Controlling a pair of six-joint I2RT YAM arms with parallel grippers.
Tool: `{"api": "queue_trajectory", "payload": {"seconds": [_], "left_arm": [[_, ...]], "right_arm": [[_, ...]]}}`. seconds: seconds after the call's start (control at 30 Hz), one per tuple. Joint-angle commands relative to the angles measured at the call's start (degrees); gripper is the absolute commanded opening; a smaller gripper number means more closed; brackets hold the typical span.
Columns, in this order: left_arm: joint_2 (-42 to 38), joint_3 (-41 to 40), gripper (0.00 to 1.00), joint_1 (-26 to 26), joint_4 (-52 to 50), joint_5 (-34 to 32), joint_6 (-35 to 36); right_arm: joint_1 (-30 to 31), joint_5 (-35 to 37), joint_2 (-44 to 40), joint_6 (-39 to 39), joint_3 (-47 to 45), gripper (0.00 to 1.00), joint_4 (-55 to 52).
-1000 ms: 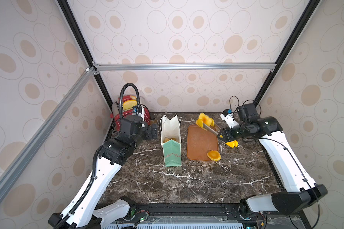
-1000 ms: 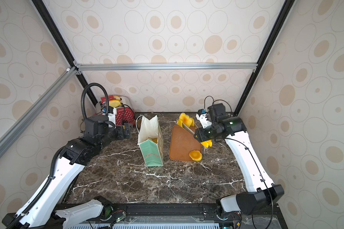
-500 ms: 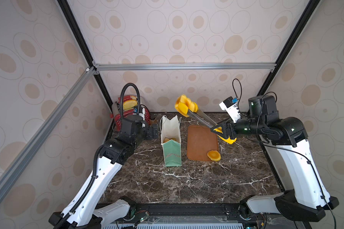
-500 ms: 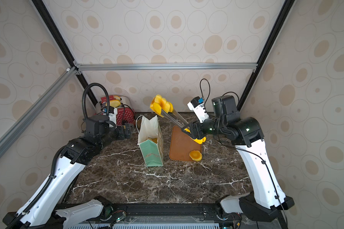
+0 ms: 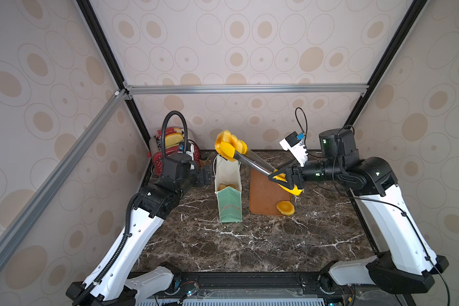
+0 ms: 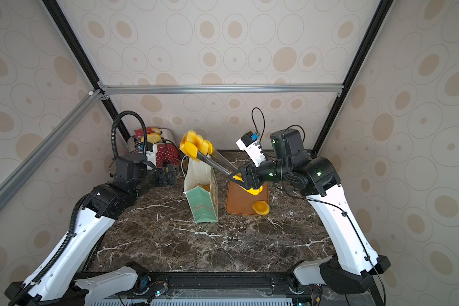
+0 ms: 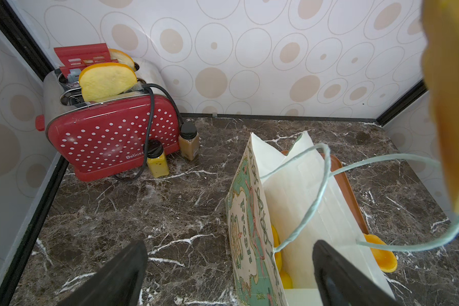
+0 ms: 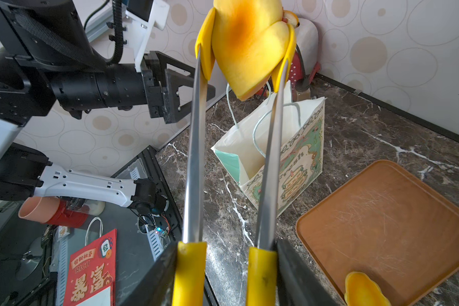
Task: Pack bread into a paper bag
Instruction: Place the fake bread in the paper bag.
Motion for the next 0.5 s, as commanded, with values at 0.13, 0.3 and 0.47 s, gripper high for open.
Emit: {"api": "queue_trajectory", "payload": {"seconds": [0.13,0.3,0.47], "left_arm": [[-0.99,0.91,0.99,0.02,-0.27,-0.58,-0.39],[-0.98,0.97,0.99,0.0,-0.22,-0.67,-0.31],[-1.24,0.71,0.99,-0.01,-0.2,-0.76,-0.3]], "right_arm": [[0.31,-2.05,-0.48,1.26,-2.97,0.65,6.2],[0.3,-2.06,-0.66,1.62,-2.94,0.65,6.68],[0.31,-2.76,-0.98,2.08,-3.3,0.7,7.4]]}}
